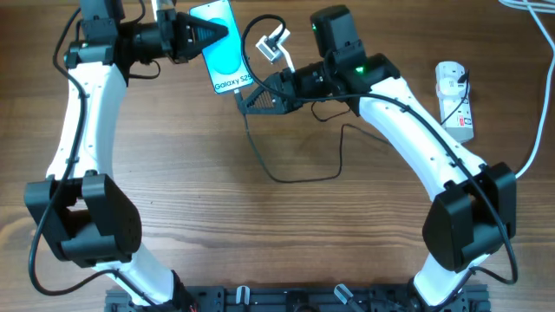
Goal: Plug charger to phone and switch on socket
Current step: 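Push the USB-C plug into the phone's bottom port with the right gripper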
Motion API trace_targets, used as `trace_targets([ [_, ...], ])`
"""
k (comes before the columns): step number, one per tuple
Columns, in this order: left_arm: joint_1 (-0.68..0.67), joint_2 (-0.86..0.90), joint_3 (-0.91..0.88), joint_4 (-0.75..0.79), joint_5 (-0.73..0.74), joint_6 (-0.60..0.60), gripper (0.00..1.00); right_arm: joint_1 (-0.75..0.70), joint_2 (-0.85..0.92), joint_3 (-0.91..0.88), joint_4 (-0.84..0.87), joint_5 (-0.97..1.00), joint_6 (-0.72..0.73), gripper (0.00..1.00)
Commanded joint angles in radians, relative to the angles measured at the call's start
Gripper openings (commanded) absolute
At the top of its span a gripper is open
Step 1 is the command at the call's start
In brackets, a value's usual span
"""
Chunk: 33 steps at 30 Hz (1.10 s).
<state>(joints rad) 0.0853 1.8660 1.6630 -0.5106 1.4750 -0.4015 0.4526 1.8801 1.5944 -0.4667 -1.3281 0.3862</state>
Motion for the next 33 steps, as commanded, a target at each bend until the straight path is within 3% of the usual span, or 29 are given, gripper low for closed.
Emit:
trace_targets([
  [1,-0.027,-0.021,-0.002,-0.020,0.102,0.001,0.04,-0.026,-0.006,0.028,0.070,0.075,0.043,0.05],
  [33,-0.021,-0.021,-0.002,0.026,0.100,-0.026,0.04,-0.025,-0.006,0.028,0.033,-0.005,0.035,0.04],
])
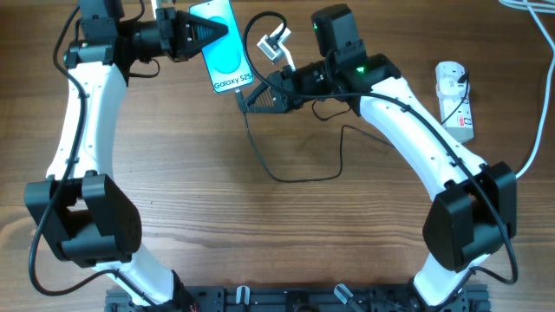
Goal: Plug charger to phone and switch on socket
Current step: 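Push the USB-C plug into the phone's bottom port with the right gripper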
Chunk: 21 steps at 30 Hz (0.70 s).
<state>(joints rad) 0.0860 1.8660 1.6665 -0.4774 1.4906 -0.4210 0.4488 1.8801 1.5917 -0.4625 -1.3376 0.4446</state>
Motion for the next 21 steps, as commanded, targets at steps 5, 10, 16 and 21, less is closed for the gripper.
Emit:
trace_targets([
  [5,-0.021,-0.021,-0.006,-0.004,0.080,-0.030,0.04,-0.021,-0.006,0.031,0.026,-0.010,-0.026,0.04],
  [10,-0.017,-0.021,-0.006,0.000,0.054,-0.098,0.04,-0.021,-0.006,0.031,-0.031,-0.011,-0.064,0.04],
  [16,0.028,-0.020,-0.008,-0.030,0.002,-0.197,0.04,-0.022,-0.006,0.031,-0.082,-0.068,-0.129,0.04],
  [21,0.043,-0.020,-0.011,-0.061,0.004,-0.162,0.04,-0.022,-0.006,0.031,-0.084,-0.077,-0.131,0.05],
])
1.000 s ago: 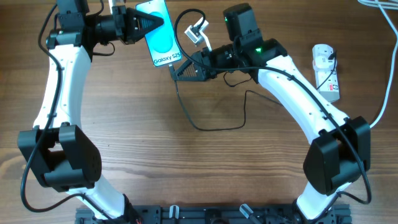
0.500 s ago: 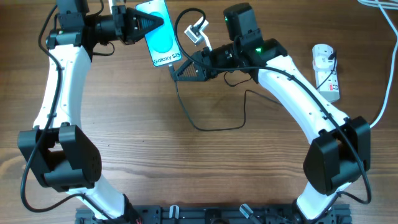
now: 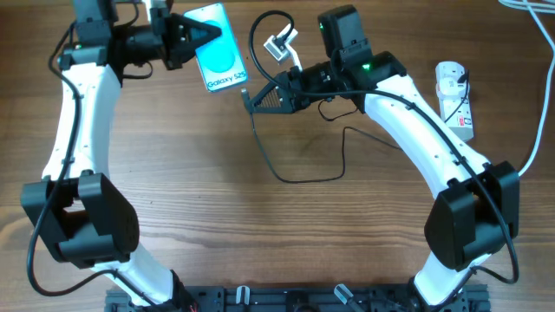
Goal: Plug charger to phone and switch on socket
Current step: 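Push the USB-C plug into the phone's bottom port with the right gripper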
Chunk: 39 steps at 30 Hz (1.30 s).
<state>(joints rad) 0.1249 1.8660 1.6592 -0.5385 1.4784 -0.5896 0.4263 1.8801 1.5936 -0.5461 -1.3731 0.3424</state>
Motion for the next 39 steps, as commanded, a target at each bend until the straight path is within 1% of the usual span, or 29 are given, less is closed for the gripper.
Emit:
trace_targets([
  [1,0.004,-0.020,-0.004,0.000,0.016,0.017,0.04,0.001,-0.006,0.029,0.000,-0.042,-0.031,0.04],
  [4,0.005,-0.020,-0.004,0.005,0.016,0.021,0.04,0.003,-0.006,0.029,0.002,-0.048,-0.032,0.04],
  [6,0.004,-0.020,-0.004,0.008,0.016,0.029,0.04,0.003,-0.006,0.029,0.007,-0.087,-0.053,0.05],
  [13,-0.009,-0.020,-0.004,0.008,0.016,0.029,0.04,0.032,-0.006,0.029,0.031,-0.087,-0.054,0.05],
  [24,-0.048,-0.020,-0.004,0.007,0.006,0.033,0.04,0.037,-0.006,0.029,0.083,-0.064,-0.025,0.04],
  [39,-0.050,-0.020,-0.004,0.007,0.006,0.032,0.04,0.018,-0.006,0.029,0.081,-0.033,-0.016,0.04],
])
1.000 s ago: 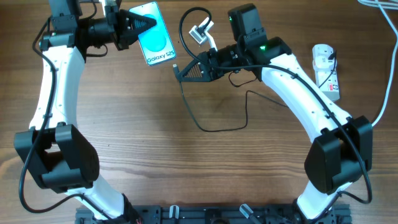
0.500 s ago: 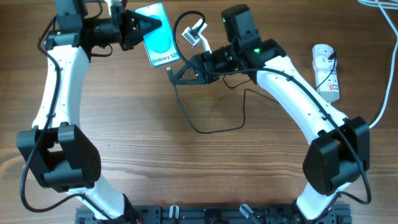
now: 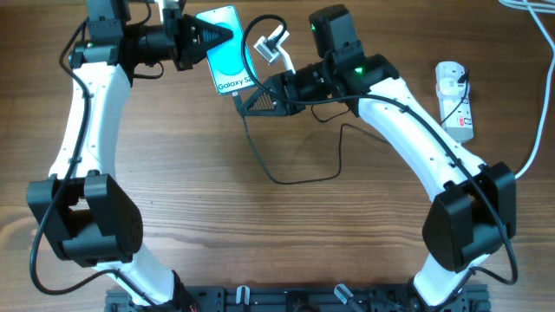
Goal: Plug charger to phone and switch on socket
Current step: 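Push the USB-C plug into the phone's bottom port with the right gripper, then lower the plugged-in phone flat onto the table with both grippers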
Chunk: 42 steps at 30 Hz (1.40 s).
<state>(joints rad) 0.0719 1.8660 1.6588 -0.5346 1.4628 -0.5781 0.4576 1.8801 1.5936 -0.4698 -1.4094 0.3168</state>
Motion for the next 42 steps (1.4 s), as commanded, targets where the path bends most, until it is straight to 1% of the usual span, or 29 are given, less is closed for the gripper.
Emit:
trace_targets([
  [1,0.003,-0.020,-0.003,0.003,0.022,0.021,0.04,-0.014,-0.006,0.029,0.005,0.003,0.009,0.04],
  [30,0.005,-0.020,-0.003,0.005,0.067,0.025,0.04,-0.032,-0.006,0.029,-0.015,0.022,0.001,0.04],
  [33,0.005,-0.020,-0.003,0.003,0.067,0.047,0.04,-0.032,-0.006,0.029,-0.014,0.022,0.001,0.05],
  [42,0.003,-0.020,-0.003,0.003,0.074,0.047,0.04,-0.032,-0.006,0.029,-0.009,0.023,0.001,0.04],
])
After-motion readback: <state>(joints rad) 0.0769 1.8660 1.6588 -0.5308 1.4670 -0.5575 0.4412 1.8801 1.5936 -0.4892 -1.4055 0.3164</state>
